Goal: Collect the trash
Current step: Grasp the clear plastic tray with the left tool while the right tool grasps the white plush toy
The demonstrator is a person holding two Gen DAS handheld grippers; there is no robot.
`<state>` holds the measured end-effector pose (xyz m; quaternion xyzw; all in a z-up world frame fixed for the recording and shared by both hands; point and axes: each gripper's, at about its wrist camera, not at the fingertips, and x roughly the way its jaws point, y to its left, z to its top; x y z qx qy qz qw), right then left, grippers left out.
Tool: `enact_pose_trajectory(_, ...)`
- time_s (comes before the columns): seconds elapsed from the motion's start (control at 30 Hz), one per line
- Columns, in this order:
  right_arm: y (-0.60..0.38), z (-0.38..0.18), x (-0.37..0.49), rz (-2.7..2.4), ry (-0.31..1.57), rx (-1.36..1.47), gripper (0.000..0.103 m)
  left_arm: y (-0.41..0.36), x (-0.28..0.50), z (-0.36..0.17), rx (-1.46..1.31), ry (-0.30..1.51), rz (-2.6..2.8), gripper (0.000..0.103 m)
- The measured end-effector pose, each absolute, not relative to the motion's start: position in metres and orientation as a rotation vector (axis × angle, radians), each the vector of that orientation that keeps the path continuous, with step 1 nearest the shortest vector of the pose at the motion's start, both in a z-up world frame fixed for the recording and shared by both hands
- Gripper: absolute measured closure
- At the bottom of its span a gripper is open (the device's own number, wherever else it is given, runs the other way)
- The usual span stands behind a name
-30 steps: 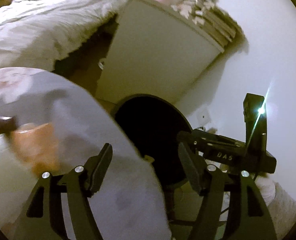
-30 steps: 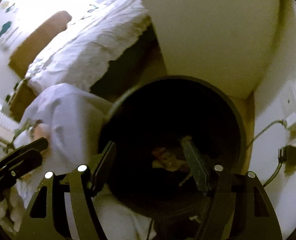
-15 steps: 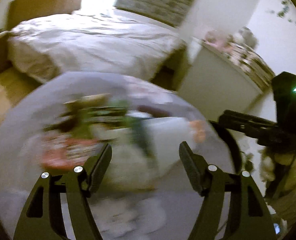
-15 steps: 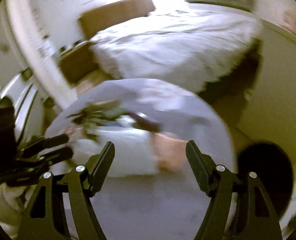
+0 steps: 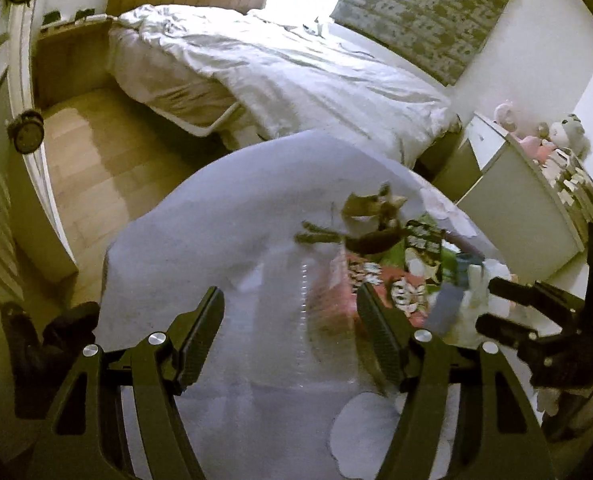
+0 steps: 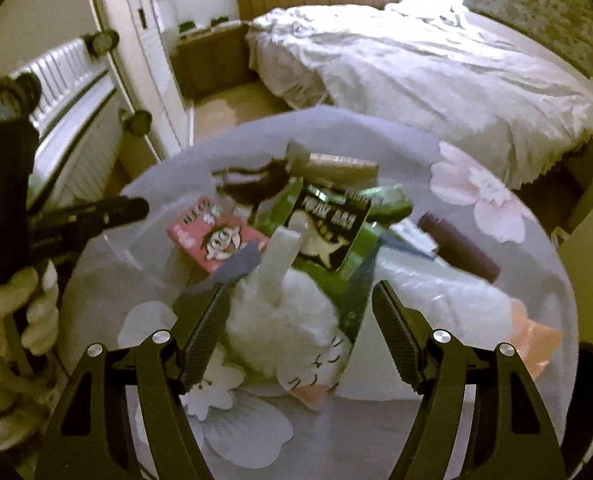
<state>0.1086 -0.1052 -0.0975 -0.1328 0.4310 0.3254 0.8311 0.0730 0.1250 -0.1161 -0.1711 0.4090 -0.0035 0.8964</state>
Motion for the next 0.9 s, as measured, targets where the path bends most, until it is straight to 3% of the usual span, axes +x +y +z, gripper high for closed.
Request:
enact_pose_trajectory(0.07, -0.101, -0.105, 0.107, 0.687, 0.922, -0.304, 0.030, 0.127, 0.078, -0.121, -0.361, 0.856, -0.015, 0.036)
enact_pose_trajectory(0.2, -0.092, -0.120, 0.106, 0.686, 0.938, -0.351, 0.031, 0.131, 0.082, -0.133, -0.379, 0.894, -0.030, 0.052)
enact_pose_trajectory(0.37, -0.087, -0.133, 0.106, 0.689, 0.962, -0.350, 0.050, 0.140, 0.083, -0.138, -0.400, 0.904, -0.019, 0.074)
enact_pose_trajectory(0.43, -0.086, -0.135, 0.105, 0.692, 0.960, -0.345, 0.053, 0.138, 0.085, -0.140, -0.392, 0.912, -0.014, 0.087)
enact_pose_trajectory(0.5, -0.087, -0.133, 0.103, 0.694, 0.958, -0.343, 0.056, 0.138, 0.086, -0.141, -0.390, 0.911, -0.010, 0.092)
enact_pose_trajectory(0.9, -0.124, -0.096, 0.092, 0.742, 0.927, -0.230, 0.060, 0.120, 0.053, -0.111, -0.388, 0.813, -0.008, 0.097)
